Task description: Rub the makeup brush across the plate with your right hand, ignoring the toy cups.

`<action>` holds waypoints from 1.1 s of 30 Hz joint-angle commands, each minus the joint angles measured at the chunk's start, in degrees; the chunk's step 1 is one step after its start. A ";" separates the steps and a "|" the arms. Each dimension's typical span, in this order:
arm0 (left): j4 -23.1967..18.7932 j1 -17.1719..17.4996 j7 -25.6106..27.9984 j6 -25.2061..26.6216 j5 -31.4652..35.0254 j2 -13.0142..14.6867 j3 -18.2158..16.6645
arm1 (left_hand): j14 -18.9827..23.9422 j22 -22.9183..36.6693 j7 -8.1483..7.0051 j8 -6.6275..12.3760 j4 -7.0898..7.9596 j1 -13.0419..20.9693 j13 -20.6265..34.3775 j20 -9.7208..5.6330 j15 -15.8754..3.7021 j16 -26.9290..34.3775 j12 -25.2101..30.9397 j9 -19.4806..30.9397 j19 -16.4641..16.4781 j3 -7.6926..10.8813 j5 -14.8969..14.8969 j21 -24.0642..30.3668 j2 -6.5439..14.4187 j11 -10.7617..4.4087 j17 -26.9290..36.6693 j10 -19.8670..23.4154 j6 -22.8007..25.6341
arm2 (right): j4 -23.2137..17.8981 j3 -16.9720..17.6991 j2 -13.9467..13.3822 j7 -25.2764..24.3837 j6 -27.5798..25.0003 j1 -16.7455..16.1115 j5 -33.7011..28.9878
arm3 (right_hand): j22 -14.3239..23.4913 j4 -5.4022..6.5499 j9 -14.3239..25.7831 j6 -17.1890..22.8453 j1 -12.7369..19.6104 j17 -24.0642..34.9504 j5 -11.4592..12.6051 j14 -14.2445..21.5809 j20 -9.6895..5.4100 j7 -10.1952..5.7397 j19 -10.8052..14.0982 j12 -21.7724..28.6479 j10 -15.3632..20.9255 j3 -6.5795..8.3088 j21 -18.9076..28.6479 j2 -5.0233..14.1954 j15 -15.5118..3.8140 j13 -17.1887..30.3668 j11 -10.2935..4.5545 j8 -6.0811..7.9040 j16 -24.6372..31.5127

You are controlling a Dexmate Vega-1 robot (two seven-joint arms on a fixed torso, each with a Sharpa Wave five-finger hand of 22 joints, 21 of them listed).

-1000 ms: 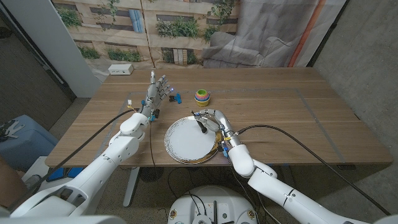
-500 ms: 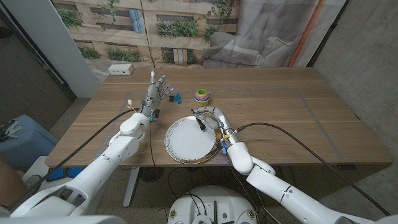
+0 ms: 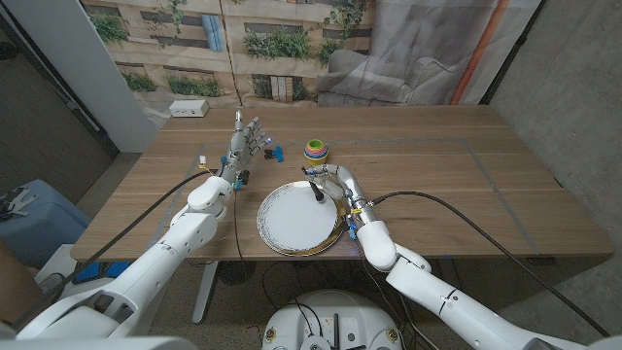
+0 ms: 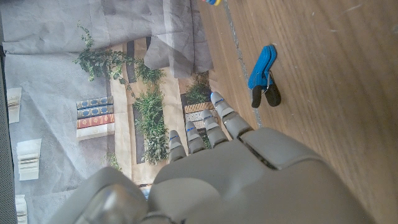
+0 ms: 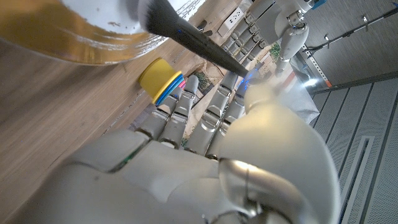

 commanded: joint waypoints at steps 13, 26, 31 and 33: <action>0.01 0.00 -0.01 0.01 0.00 0.01 0.00 | 0.44 0.26 -0.48 0.45 0.38 -0.07 0.16 0.00 -0.75 0.21 0.40 0.14 0.46 -0.04 0.22 0.37 0.82 -0.62 0.10 -0.01 -0.05 | -2.55 0.30 -1.11 -0.30 -0.89 -2.77 0.54 | 0.10 0.26 0.33 1.07 0.69 0.12 0.55 -0.29 -3.96 -0.77 0.19 0.02 0.30 -0.06 0.30 0.11 -9.85 0.21 0.24 0.21 0.25; -0.02 0.02 0.09 0.02 0.01 -0.01 -0.01 | 0.41 0.26 -0.48 0.44 0.38 -0.06 0.16 0.05 -0.78 0.20 0.40 0.13 0.46 -0.04 0.23 0.37 0.82 -0.71 0.10 0.00 -0.05 | -5.25 0.58 -2.07 -1.04 -2.06 -5.00 -0.13 | 0.10 0.26 0.34 1.11 0.70 0.13 0.56 -0.28 -3.96 -0.77 0.18 0.03 0.32 -0.07 0.29 0.12 -9.84 0.22 0.23 0.13 0.25; -0.02 0.01 0.00 0.03 -0.01 0.02 -0.01 | 0.43 0.26 -0.48 0.43 0.38 -0.06 0.16 -0.05 -0.80 0.21 0.42 0.13 0.47 -0.04 0.23 0.37 0.82 -0.67 0.10 0.04 -0.06 | -6.12 0.60 -2.44 -1.03 -2.48 -5.62 -0.36 | 0.10 0.28 0.34 1.11 0.69 0.13 0.56 -0.28 -3.95 -0.78 0.15 0.03 0.33 -0.06 0.28 0.13 -9.82 0.22 0.24 0.10 0.23; -0.02 0.01 -0.01 0.03 -0.01 0.03 -0.01 | 0.44 0.26 -0.48 0.43 0.38 -0.06 0.16 -0.04 -0.78 0.21 0.41 0.13 0.48 -0.04 0.23 0.38 0.82 -0.68 0.10 0.03 -0.07 | -6.36 0.65 -2.46 -1.20 -2.65 -5.91 -0.39 | 0.11 0.29 0.34 1.10 0.68 0.13 0.56 -0.28 -3.97 -0.78 0.15 0.03 0.34 -0.06 0.28 0.13 -9.82 0.22 0.25 0.08 0.23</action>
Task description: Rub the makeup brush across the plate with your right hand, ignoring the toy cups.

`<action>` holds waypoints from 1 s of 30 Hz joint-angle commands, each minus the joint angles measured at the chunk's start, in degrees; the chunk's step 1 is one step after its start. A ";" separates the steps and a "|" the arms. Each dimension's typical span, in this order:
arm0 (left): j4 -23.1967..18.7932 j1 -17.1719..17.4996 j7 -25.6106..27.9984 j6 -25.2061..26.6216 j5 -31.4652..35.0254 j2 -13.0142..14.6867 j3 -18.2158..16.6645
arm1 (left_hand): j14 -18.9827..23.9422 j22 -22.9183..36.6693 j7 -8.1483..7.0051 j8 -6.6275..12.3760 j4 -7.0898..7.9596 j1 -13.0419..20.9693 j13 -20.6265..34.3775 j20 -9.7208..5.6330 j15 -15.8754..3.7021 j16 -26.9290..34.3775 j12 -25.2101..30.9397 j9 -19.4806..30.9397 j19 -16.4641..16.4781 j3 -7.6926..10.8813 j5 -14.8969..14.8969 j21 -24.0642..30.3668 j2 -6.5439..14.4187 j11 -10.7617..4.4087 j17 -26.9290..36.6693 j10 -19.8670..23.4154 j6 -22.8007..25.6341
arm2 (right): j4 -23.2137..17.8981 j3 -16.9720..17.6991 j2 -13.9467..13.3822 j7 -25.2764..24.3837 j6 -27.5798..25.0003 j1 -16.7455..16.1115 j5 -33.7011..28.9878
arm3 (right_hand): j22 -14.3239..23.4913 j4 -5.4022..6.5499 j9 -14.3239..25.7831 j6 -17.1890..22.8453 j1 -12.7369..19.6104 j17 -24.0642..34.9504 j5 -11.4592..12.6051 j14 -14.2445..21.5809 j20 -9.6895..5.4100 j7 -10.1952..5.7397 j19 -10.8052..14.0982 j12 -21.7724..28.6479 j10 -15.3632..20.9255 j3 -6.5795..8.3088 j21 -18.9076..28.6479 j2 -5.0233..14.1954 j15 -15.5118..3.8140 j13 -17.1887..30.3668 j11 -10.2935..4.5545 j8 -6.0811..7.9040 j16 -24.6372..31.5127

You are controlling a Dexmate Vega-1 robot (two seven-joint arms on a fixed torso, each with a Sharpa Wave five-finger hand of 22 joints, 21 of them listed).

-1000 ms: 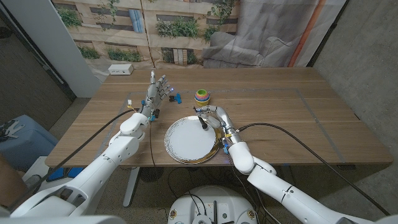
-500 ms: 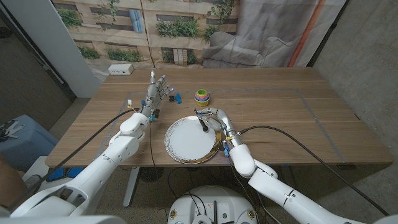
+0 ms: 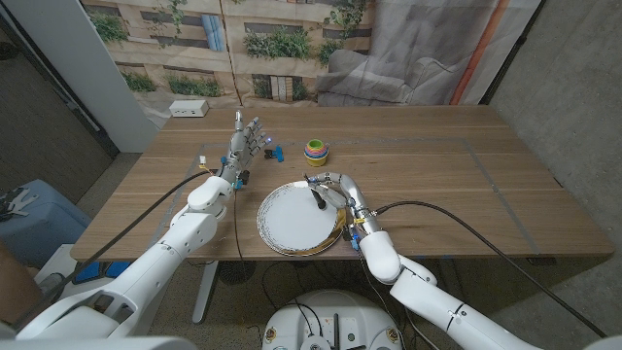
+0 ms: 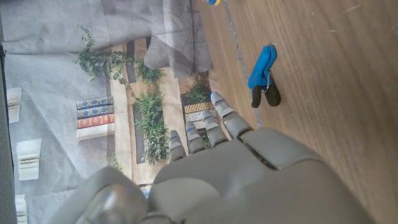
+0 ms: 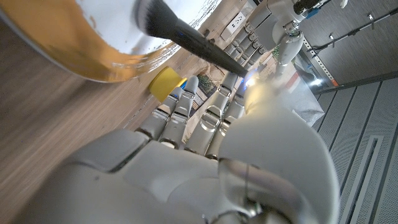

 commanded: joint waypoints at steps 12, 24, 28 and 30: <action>-0.05 0.01 0.00 0.03 0.00 0.03 -0.01 | 0.49 0.26 -0.48 0.43 0.38 -0.06 0.16 0.00 -0.76 0.23 0.41 0.13 0.49 -0.04 0.23 0.38 0.83 -0.60 0.10 0.04 -0.06 | -3.59 0.65 -1.08 -1.64 -1.61 -3.16 -1.15 | 0.10 0.30 0.31 1.12 0.44 0.12 0.37 -0.28 -3.94 -0.77 0.15 0.21 0.36 -0.07 0.28 -0.11 -9.83 0.22 0.24 -0.01 0.21; -0.06 0.00 0.01 0.04 -0.01 0.02 -0.01 | 0.48 0.26 -0.48 0.43 0.38 -0.06 0.16 -0.05 -0.79 0.22 0.40 0.13 0.50 -0.04 0.22 0.39 0.82 -0.63 0.10 0.00 -0.08 | -5.89 1.41 -2.26 -2.14 -2.94 -4.95 -1.46 | 0.10 0.31 0.32 1.15 0.44 0.14 0.39 -0.28 -3.89 -0.76 0.14 0.21 0.38 -0.06 0.28 -0.10 -9.83 0.22 0.24 -0.08 0.19; -0.07 0.01 0.11 0.03 0.02 0.00 -0.02 | 0.46 0.26 -0.48 0.42 0.38 -0.06 0.16 -0.03 -0.78 0.22 0.42 0.13 0.48 -0.04 0.22 0.37 0.82 -0.61 0.10 0.05 -0.09 | -6.60 1.66 -2.63 -2.24 -3.60 -5.62 -1.36 | 0.10 0.31 0.32 1.17 0.44 0.15 0.39 -0.27 -3.90 -0.76 0.13 0.22 0.40 -0.06 0.28 -0.10 -9.83 0.23 0.24 -0.10 0.19; -0.07 0.01 0.11 0.03 0.02 0.00 -0.02 | 0.46 0.26 -0.48 0.42 0.38 -0.06 0.16 -0.05 -0.78 0.21 0.41 0.13 0.49 -0.04 0.22 0.38 0.82 -0.63 0.10 0.03 -0.10 | -6.99 1.76 -2.88 -2.35 -3.85 -6.01 -1.42 | 0.10 0.31 0.32 1.18 0.44 0.14 0.39 -0.27 -3.93 -0.76 0.14 0.22 0.42 -0.05 0.28 -0.09 -9.84 0.23 0.24 -0.12 0.18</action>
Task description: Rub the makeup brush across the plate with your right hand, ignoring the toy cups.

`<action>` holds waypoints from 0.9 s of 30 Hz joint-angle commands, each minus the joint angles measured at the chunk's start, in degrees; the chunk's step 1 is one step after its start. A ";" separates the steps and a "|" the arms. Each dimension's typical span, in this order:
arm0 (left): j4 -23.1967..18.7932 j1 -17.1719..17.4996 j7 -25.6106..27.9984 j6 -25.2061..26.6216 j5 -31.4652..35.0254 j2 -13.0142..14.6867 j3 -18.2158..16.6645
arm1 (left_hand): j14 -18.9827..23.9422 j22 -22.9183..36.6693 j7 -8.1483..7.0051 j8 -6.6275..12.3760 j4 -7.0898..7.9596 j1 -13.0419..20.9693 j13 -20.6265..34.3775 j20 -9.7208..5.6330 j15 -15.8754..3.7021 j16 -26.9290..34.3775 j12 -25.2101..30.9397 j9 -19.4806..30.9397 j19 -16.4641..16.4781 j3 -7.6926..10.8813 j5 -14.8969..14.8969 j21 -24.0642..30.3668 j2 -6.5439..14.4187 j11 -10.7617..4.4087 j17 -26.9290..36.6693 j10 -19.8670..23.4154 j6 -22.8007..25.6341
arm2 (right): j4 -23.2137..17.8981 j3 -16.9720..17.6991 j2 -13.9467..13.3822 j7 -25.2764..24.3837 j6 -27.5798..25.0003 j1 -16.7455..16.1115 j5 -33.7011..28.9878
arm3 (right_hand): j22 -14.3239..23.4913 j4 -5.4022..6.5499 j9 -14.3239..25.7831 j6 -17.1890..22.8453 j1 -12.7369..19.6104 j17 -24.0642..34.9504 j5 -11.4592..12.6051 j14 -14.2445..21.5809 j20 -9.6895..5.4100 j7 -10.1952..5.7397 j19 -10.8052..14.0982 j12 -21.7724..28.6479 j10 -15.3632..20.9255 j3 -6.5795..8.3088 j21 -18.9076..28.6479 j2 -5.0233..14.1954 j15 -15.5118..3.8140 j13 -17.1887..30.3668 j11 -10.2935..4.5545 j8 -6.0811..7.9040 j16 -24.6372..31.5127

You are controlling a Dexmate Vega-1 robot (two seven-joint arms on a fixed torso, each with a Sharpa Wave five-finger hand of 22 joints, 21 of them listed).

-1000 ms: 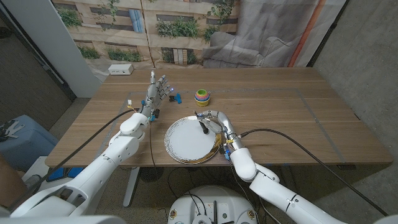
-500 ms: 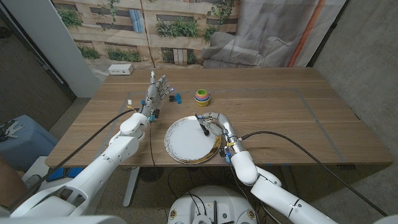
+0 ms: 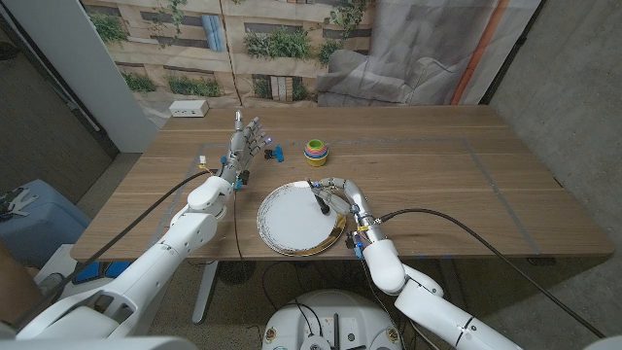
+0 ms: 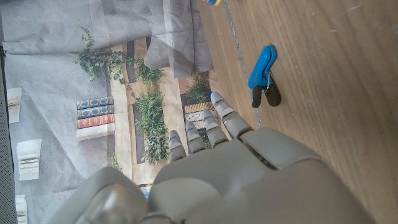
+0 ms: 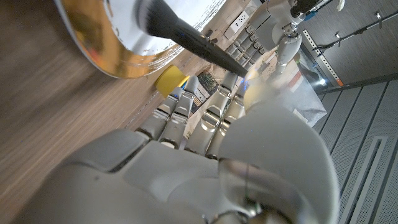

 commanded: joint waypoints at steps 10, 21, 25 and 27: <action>0.02 -0.01 0.00 -0.01 0.00 0.00 0.01 | 0.46 0.26 -0.48 0.42 0.38 -0.06 0.16 0.00 -0.74 0.22 0.42 0.13 0.51 -0.04 0.22 0.39 0.82 -0.65 0.10 0.06 -0.10 | -4.03 1.26 -2.10 -1.15 -2.65 -3.59 -0.36 | 0.10 0.31 0.34 1.25 0.45 0.17 0.58 -0.27 -3.90 -0.75 0.14 0.31 0.45 -0.05 0.28 -0.08 -9.84 0.27 0.24 0.25 0.17; 0.01 0.00 0.09 -0.02 0.02 -0.03 0.00 | 0.47 0.27 -0.48 0.43 0.38 -0.07 0.16 0.02 -0.79 0.22 0.43 0.13 0.49 -0.03 0.22 0.38 0.83 -0.57 0.10 0.06 -0.08 | -5.36 1.50 -2.00 -2.06 -3.82 -4.40 -0.78 | 0.10 0.32 0.35 1.29 0.44 0.18 0.58 -0.26 -3.89 -0.74 0.16 0.33 0.50 -0.06 0.29 -0.09 -9.83 0.28 0.23 0.17 0.16; 0.01 0.00 0.09 -0.02 0.01 -0.03 -0.01 | 0.47 0.27 -0.48 0.43 0.38 -0.07 0.16 -0.05 -0.79 0.22 0.43 0.13 0.49 -0.04 0.22 0.38 0.82 -0.60 0.10 0.08 -0.07 | -5.95 1.60 -2.25 -2.14 -3.97 -4.72 -0.87 | 0.10 0.31 0.35 1.31 0.45 0.18 0.58 -0.27 -3.90 -0.74 0.15 0.33 0.50 -0.06 0.29 -0.09 -9.84 0.28 0.23 0.15 0.15; 0.01 0.00 0.09 -0.02 0.01 -0.03 -0.01 | 0.49 0.26 -0.48 0.43 0.38 -0.07 0.16 -0.01 -0.79 0.23 0.41 0.13 0.48 -0.04 0.22 0.38 0.82 -0.67 0.10 0.03 -0.07 | -6.44 1.73 -2.27 -2.32 -4.42 -4.95 -0.93 | 0.10 0.30 0.35 1.32 0.47 0.18 0.59 -0.28 -3.89 -0.74 0.16 0.33 0.50 -0.05 0.29 -0.10 -9.86 0.28 0.23 0.15 0.14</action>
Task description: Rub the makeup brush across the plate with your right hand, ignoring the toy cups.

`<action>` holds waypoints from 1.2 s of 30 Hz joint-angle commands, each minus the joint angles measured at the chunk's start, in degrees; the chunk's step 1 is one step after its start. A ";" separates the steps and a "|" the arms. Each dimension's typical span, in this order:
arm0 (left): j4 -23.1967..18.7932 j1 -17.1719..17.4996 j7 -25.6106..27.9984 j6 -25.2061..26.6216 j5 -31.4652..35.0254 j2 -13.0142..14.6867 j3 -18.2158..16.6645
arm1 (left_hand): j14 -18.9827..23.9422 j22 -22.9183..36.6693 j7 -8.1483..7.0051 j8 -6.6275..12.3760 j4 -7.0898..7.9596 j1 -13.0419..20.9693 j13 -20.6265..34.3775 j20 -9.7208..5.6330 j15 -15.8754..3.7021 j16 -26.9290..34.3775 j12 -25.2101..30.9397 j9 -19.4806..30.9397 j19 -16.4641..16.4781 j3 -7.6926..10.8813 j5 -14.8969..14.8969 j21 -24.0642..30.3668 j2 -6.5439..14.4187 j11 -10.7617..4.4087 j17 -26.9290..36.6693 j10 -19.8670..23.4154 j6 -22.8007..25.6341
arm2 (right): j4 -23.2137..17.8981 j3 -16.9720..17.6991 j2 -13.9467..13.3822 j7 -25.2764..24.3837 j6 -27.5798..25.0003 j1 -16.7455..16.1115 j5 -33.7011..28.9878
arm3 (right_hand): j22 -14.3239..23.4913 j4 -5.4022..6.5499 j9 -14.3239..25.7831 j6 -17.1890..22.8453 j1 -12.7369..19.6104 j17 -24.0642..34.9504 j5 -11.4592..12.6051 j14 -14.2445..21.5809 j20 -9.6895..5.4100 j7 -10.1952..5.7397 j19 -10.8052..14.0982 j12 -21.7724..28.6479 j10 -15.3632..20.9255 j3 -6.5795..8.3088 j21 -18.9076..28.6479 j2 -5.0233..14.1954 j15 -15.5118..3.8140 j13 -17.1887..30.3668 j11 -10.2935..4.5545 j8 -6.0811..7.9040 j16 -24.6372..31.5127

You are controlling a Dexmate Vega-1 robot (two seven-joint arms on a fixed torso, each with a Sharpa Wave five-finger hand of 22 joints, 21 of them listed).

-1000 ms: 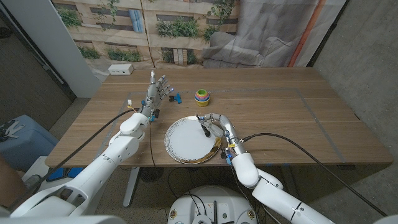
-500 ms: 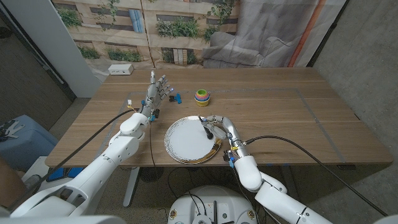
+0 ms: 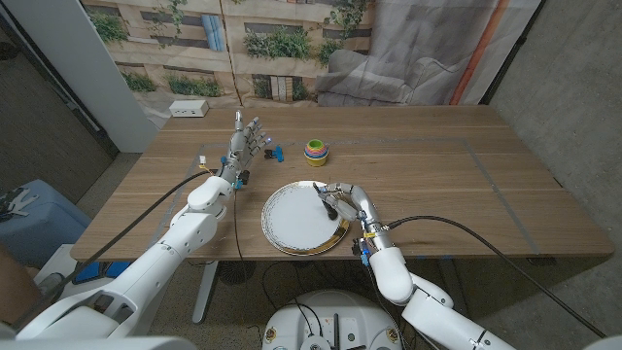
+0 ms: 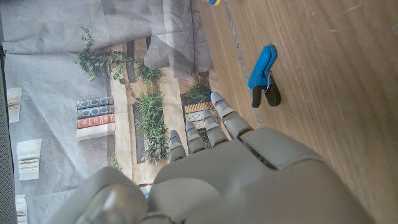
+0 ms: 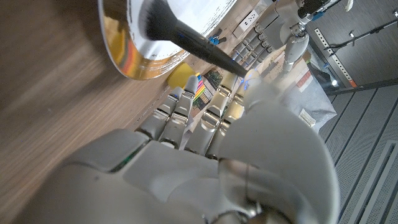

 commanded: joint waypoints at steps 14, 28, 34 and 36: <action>0.01 0.01 0.05 -0.03 0.02 0.00 0.00 | 0.48 0.26 -0.48 0.44 0.38 -0.07 0.16 0.04 -0.77 0.23 0.40 0.14 0.47 -0.04 0.22 0.37 0.81 -0.58 0.10 0.01 -0.06 | -3.80 1.31 -0.83 -0.76 -1.85 -1.29 -0.25 | 0.10 0.31 0.08 1.38 0.47 0.20 0.38 -0.27 -3.91 -0.73 0.17 0.36 0.55 -0.06 0.29 -0.09 -9.84 0.26 0.23 0.05 0.14; 0.01 0.00 -0.05 -0.02 -0.01 0.02 0.00 | 0.46 0.26 -0.48 0.44 0.38 -0.07 0.16 0.07 -0.75 0.22 0.42 0.14 0.47 -0.04 0.22 0.37 0.82 -0.61 0.10 0.07 -0.06 | -7.28 3.95 -2.18 0.28 -3.71 -1.93 2.17 | 0.10 0.30 0.08 1.34 0.48 0.20 0.39 -0.26 -3.93 -0.75 0.18 0.36 0.56 -0.05 0.29 -0.08 -9.84 0.26 0.22 -0.06 0.11; -0.01 0.01 0.06 -0.02 0.02 -0.01 0.00 | 0.43 0.26 -0.48 0.44 0.38 -0.07 0.16 0.03 -0.78 0.21 0.43 0.13 0.46 -0.04 0.22 0.37 0.82 -0.64 0.10 0.08 -0.06 | -8.44 5.08 -2.77 0.77 -4.71 -2.06 3.29 | 0.10 0.32 0.08 1.34 0.46 0.20 0.40 -0.25 -3.90 -0.74 0.19 0.35 0.55 -0.04 0.30 -0.06 -9.83 0.26 0.23 -0.09 0.10; 0.00 0.01 0.06 -0.03 0.02 -0.01 0.00 | 0.44 0.26 -0.48 0.43 0.38 -0.07 0.16 0.00 -0.76 0.21 0.41 0.13 0.48 -0.04 0.22 0.38 0.82 -0.65 0.10 0.03 -0.07 | -8.71 5.33 -2.99 0.74 -5.16 -2.08 3.27 | 0.10 0.32 0.08 1.34 0.46 0.20 0.40 -0.26 -3.88 -0.74 0.20 0.35 0.55 -0.03 0.30 -0.06 -9.83 0.26 0.23 -0.10 0.09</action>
